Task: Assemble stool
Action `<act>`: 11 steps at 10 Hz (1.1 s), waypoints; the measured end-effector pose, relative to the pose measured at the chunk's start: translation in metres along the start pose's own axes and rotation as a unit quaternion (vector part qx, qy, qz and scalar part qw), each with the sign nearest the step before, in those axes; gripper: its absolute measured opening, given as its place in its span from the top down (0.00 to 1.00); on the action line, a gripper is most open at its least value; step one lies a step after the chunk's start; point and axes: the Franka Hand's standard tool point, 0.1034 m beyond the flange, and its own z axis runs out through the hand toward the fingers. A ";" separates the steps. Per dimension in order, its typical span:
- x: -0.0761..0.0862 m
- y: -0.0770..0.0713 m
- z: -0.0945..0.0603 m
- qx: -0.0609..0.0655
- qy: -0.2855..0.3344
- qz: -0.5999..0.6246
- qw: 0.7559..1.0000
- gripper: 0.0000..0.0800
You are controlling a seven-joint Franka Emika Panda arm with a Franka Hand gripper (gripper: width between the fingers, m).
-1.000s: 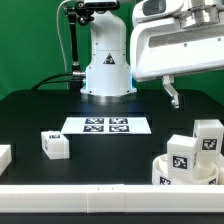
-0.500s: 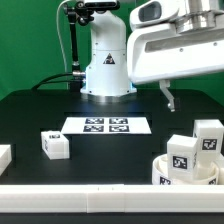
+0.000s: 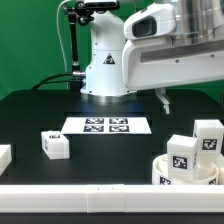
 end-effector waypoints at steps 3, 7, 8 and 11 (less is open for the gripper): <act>0.003 0.002 0.002 0.000 0.000 0.002 1.000 0.19; 0.000 -0.004 0.020 -0.062 0.009 -0.019 0.998 0.19; -0.001 -0.004 0.022 -0.063 0.007 -0.019 0.998 0.19; -0.004 -0.011 0.025 -0.061 0.005 -0.022 0.998 0.19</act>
Offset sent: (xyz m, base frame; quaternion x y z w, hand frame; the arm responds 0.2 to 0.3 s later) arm 0.0000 0.0000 0.0000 0.0000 0.0000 0.0000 1.0000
